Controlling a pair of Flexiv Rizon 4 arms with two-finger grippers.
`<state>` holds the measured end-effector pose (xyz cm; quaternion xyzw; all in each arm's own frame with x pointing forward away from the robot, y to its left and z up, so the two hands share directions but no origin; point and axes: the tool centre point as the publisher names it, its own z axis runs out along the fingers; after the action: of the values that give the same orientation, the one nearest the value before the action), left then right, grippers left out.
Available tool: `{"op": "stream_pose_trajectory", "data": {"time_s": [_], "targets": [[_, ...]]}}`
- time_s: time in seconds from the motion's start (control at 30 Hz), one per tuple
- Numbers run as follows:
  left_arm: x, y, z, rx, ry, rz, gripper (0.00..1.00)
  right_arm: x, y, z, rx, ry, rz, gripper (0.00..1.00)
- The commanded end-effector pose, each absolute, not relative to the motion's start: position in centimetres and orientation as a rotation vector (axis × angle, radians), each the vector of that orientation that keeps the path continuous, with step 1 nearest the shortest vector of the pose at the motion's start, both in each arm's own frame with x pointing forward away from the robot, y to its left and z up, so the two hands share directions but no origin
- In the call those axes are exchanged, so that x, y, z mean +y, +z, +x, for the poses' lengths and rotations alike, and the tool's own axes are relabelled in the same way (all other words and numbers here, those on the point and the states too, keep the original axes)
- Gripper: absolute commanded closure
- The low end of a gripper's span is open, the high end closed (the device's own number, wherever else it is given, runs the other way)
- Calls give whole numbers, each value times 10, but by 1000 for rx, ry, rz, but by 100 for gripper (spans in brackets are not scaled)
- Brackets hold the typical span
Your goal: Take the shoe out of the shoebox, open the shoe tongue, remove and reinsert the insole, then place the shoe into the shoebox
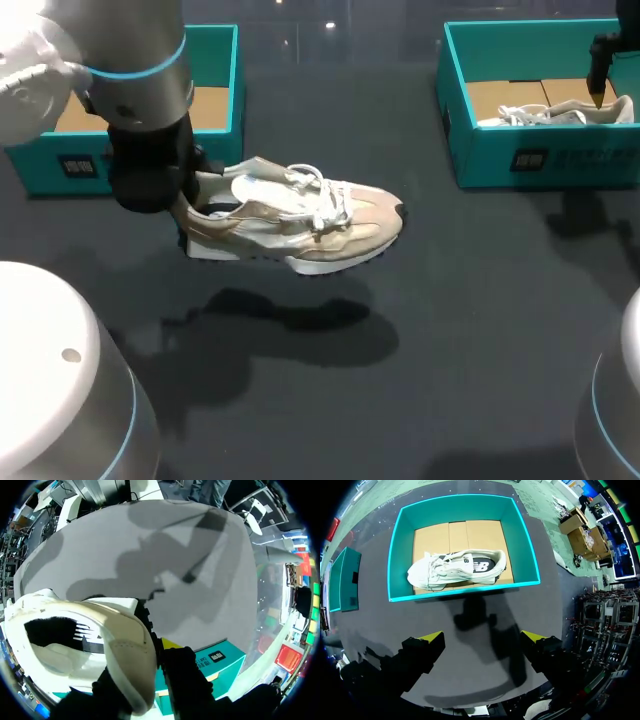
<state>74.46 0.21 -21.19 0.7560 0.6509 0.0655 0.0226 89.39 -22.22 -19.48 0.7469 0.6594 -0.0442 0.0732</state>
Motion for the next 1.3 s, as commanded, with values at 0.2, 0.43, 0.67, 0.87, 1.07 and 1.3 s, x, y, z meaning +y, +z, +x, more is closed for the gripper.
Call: {"op": "stream_pose_trajectory", "data": {"time_s": [0.2,0.43,0.67,0.87,1.07,1.3], "targets": [[-30,-236,741,2083,153,2374,100,-222,-195,893,1979,-132,2243,0],[-30,-236,741,2083,153,2374,100,-222,-195,893,1979,-132,2243,0],[-42,-253,733,2082,116,2390,100,-222,-195,893,1979,-132,2243,0],[-68,-282,715,2030,102,2484,100,-222,-195,893,1979,-132,2243,0],[-77,-296,706,2064,100,2514,100,-222,-195,893,1979,-132,2243,0],[-77,-296,706,2064,100,2514,100,-222,-195,893,1979,-132,2243,0]]}}
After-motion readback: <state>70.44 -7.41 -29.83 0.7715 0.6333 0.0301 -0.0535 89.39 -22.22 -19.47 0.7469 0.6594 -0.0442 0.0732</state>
